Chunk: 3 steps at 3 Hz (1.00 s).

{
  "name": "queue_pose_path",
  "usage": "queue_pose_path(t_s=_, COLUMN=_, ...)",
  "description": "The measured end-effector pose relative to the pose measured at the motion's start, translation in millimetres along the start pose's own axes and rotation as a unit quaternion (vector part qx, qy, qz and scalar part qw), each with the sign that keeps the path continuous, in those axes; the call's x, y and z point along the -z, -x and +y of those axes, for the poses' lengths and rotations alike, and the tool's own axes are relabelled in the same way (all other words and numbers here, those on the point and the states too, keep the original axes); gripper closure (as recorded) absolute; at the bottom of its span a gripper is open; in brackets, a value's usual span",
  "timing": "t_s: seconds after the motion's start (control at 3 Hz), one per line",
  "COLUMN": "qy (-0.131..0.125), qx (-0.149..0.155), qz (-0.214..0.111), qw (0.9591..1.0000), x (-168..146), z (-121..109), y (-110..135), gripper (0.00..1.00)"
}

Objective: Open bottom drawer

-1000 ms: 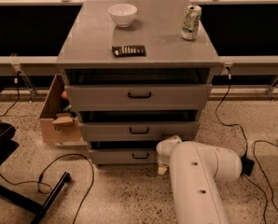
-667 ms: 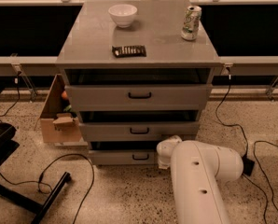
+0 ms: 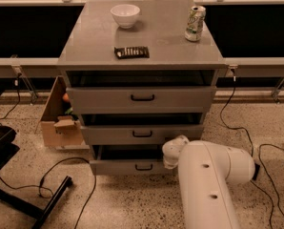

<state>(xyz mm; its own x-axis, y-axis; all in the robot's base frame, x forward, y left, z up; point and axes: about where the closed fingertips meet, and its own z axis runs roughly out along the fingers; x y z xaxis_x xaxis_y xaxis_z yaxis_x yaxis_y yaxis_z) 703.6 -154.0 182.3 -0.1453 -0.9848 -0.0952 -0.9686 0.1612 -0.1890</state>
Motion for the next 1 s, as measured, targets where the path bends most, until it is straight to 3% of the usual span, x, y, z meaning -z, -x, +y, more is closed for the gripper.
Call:
queue_pose_path(t_s=0.33, qy=0.000, qx=0.000, qz=0.000, qw=1.0000, x=6.2, z=-1.2, y=0.6, gripper=1.00)
queue_pose_path(t_s=1.0, qy=0.000, qx=0.001, qz=0.001, qw=1.0000, x=11.8, z=1.3, y=0.1, gripper=0.59)
